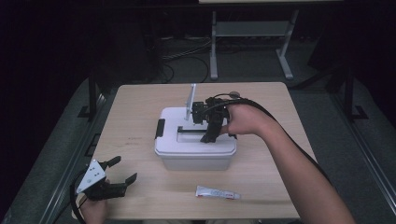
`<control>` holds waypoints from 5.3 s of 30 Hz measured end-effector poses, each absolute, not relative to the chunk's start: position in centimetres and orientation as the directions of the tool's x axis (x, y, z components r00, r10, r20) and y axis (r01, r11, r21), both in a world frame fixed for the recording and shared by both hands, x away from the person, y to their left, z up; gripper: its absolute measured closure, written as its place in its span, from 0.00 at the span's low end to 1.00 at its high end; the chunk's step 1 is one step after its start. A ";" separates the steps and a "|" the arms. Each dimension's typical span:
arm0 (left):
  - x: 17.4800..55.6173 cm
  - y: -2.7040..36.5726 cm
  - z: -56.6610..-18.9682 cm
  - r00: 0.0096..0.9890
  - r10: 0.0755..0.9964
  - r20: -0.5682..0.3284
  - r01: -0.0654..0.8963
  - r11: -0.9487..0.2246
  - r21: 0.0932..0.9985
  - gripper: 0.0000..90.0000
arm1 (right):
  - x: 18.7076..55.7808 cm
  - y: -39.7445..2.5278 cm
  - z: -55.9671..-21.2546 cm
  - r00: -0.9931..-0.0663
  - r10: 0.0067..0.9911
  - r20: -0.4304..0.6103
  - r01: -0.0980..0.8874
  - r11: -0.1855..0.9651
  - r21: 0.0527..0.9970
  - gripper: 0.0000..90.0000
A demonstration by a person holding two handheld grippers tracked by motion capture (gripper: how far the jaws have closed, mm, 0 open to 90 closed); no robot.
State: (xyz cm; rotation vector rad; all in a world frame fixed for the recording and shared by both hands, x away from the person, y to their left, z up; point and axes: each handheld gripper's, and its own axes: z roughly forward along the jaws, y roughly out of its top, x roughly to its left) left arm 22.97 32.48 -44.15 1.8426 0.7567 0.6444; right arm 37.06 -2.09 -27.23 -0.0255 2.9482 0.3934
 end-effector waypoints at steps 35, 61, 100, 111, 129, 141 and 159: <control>22.9 32.9 -44.1 0.657 0.749 0.087 0.207 -0.291 0.934 0.15 | 38.2 0.7 -27.6 -0.985 0.008 -0.171 -0.024 0.982 0.186 0.78; 22.9 33.0 -44.2 0.658 0.749 0.076 0.209 -0.279 0.937 0.15 | 40.1 1.3 -27.2 -0.987 0.013 -0.162 -0.014 0.986 0.164 0.92; 23.0 33.0 -44.2 0.659 0.748 0.073 0.208 -0.275 0.939 0.15 | 40.0 0.9 -26.3 -0.987 0.010 -0.160 -0.021 0.980 0.196 0.93; 23.0 32.9 -44.2 0.660 0.747 0.074 0.206 -0.276 0.939 0.15 | 39.8 0.8 -25.6 -0.985 0.016 -0.172 -0.020 0.978 0.205 0.93; 23.0 32.9 -44.2 0.661 0.747 0.074 0.207 -0.277 0.938 0.15 | 39.5 -0.1 -24.1 -0.982 0.021 -0.185 -0.021 0.975 0.220 0.93; 23.0 32.7 -44.2 0.664 0.744 0.077 0.211 -0.284 0.935 0.15 | 38.8 -2.3 -22.6 -0.979 0.045 -0.200 -0.002 0.974 0.228 0.93; 23.1 32.6 -44.2 0.665 0.742 0.082 0.214 -0.294 0.932 0.15 | 38.3 -7.0 -21.9 -0.976 0.097 -0.196 0.052 0.973 0.223 0.93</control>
